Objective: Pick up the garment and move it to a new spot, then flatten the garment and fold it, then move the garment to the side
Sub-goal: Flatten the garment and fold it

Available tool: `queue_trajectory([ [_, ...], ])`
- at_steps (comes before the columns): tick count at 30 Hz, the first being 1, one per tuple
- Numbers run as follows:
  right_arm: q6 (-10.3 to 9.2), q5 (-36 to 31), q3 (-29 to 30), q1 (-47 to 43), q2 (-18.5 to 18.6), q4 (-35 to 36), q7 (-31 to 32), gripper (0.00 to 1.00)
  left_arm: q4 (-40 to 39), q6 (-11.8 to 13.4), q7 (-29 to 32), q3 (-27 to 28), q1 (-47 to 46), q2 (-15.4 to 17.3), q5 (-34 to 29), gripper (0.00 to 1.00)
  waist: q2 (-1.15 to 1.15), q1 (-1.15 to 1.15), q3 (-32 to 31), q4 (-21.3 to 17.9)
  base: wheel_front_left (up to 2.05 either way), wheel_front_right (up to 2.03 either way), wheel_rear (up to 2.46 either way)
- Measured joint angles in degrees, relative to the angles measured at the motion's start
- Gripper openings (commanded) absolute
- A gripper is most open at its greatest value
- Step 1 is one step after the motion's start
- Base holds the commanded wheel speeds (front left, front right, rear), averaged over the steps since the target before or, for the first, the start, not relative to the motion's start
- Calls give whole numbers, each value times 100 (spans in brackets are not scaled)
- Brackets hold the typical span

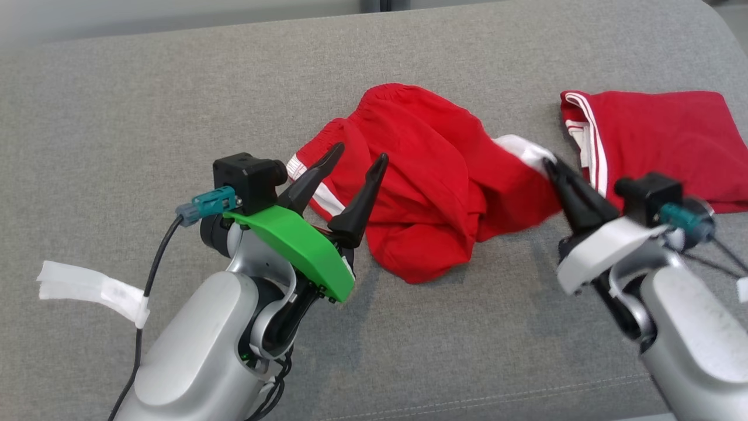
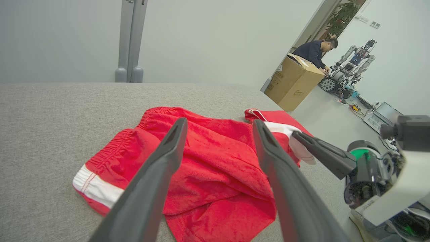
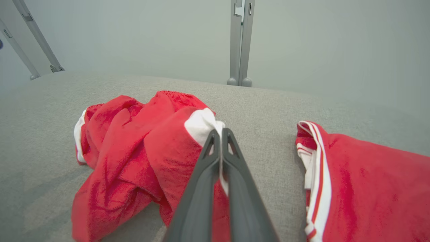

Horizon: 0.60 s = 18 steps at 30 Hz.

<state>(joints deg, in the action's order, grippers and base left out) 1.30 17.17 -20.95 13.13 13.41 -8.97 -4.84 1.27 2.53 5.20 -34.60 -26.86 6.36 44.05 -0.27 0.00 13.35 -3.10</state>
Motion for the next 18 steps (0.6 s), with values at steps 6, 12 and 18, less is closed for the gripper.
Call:
queue_trajectory([
  [6,287,-109,172,953,688,147,737,0,55,-27,-32,-8,14,-43,98,100,0,0,-197,69,0,0,0],
  [12,449,-125,140,1856,1060,108,1519,0,167,-52,-83,-24,109,-145,155,100,0,0,-383,243,0,0,0],
  [18,523,-374,-126,2814,1214,-63,2085,0,208,-52,-182,-25,136,-179,216,100,0,0,-545,503,0,0,0],
])
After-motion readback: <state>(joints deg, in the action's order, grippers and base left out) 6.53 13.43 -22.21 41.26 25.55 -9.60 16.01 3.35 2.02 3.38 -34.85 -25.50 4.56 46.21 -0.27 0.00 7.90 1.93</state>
